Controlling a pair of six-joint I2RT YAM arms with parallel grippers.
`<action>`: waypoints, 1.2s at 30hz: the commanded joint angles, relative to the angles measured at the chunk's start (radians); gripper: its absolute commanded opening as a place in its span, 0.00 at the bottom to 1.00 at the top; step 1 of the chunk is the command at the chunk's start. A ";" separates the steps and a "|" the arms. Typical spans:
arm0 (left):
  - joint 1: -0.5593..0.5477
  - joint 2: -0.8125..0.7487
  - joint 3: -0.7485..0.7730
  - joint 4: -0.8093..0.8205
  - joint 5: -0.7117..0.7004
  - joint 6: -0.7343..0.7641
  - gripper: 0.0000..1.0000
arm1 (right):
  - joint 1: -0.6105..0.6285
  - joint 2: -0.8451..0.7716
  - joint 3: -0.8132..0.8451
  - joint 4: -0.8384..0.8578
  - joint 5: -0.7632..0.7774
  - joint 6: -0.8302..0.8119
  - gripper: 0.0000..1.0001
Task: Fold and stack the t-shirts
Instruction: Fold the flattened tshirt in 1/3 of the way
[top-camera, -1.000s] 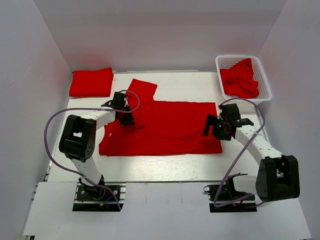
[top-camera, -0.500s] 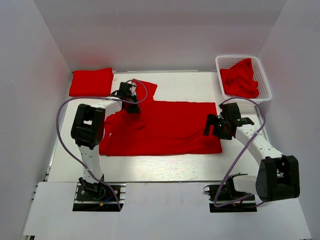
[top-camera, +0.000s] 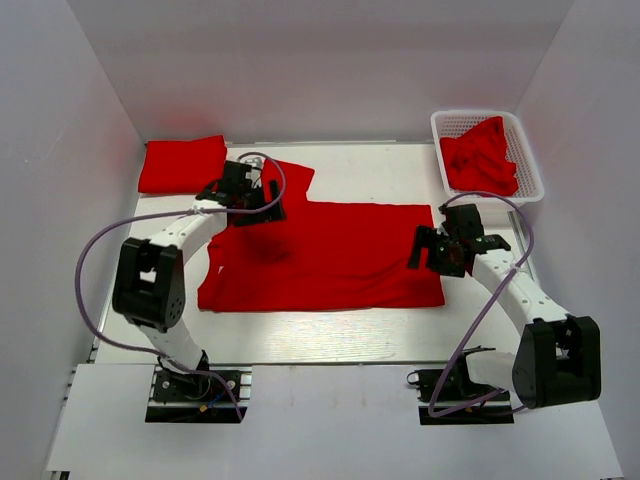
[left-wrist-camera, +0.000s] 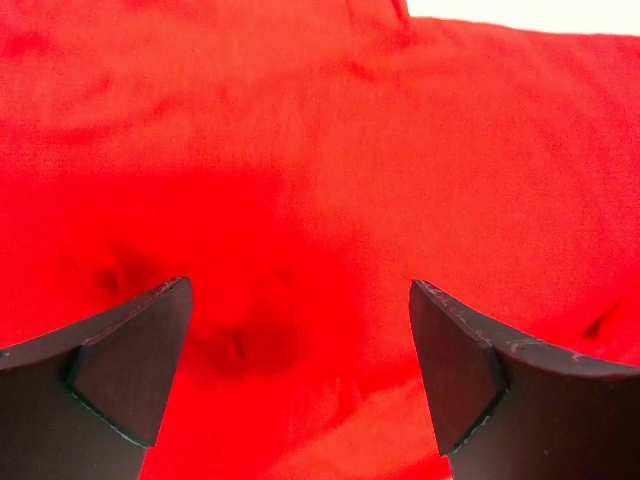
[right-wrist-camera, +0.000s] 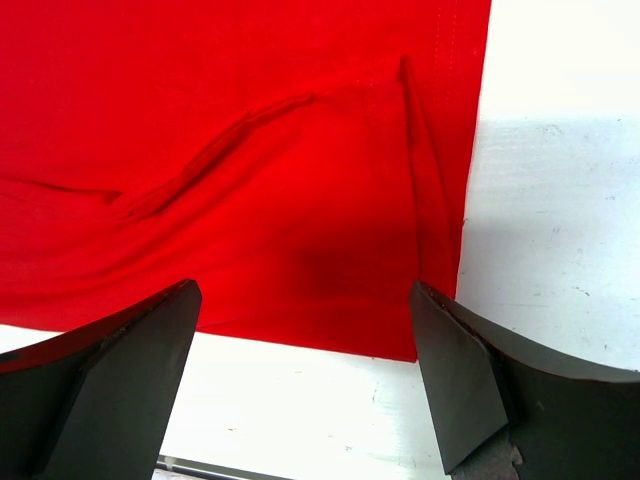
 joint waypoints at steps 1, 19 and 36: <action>-0.003 -0.121 -0.083 -0.058 -0.017 -0.035 1.00 | 0.001 -0.047 0.009 -0.005 -0.011 -0.009 0.90; -0.003 -0.039 -0.223 0.114 0.068 -0.101 1.00 | -0.002 -0.058 0.000 -0.022 -0.008 -0.022 0.90; -0.003 0.082 -0.091 0.162 0.107 -0.130 1.00 | -0.002 -0.036 0.014 -0.030 0.014 -0.022 0.90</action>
